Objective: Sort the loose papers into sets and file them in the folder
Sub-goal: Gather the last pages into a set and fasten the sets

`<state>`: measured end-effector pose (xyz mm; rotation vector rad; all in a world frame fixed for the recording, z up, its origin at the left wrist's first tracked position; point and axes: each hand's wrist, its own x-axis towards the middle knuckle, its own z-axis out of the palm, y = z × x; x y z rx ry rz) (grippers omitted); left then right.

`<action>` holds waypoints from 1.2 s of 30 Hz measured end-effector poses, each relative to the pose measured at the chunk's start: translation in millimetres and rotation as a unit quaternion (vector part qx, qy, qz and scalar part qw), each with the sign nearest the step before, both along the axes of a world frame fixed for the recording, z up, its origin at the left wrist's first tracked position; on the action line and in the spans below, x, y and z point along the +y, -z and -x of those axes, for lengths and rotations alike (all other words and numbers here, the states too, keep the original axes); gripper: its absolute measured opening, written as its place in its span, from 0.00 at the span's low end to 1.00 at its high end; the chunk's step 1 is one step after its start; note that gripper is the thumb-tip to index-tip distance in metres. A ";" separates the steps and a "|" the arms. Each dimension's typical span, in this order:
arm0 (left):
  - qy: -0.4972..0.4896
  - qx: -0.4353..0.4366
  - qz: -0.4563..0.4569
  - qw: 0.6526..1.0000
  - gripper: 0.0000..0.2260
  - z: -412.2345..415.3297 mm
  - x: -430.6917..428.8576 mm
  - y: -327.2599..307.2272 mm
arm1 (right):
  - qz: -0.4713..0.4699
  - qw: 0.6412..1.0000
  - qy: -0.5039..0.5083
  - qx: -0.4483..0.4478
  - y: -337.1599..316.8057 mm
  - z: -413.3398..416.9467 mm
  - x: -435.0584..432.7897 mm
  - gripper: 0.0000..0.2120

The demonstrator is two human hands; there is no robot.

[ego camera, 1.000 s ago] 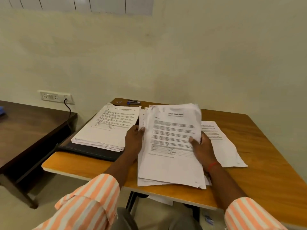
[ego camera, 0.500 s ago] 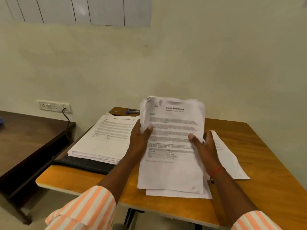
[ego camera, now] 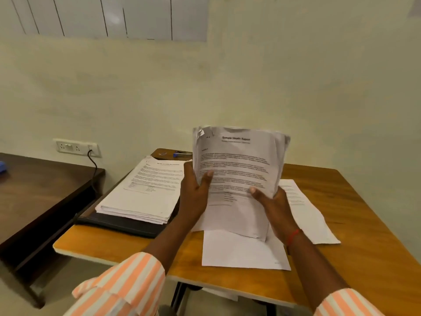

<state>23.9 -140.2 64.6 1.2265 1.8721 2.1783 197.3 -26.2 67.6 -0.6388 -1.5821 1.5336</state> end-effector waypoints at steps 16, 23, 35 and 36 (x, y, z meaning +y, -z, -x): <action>0.055 -0.287 0.071 0.954 0.14 56.5 -13.1 39.3 | -0.175 0.786 0.060 -0.589 30.3 -14.6 26.3 0.29; 0.120 -0.410 0.070 0.902 0.15 42.6 -7.0 59.4 | -0.133 0.775 0.104 -0.609 51.5 -10.5 17.9 0.46; 0.168 -0.264 0.104 0.944 0.16 25.6 -11.1 67.1 | 0.001 0.983 0.165 -0.079 71.1 -48.6 60.1 0.16; 0.175 -0.252 0.109 0.946 0.19 24.5 -10.7 68.5 | 0.019 0.985 0.161 -0.057 73.2 -50.0 60.9 0.15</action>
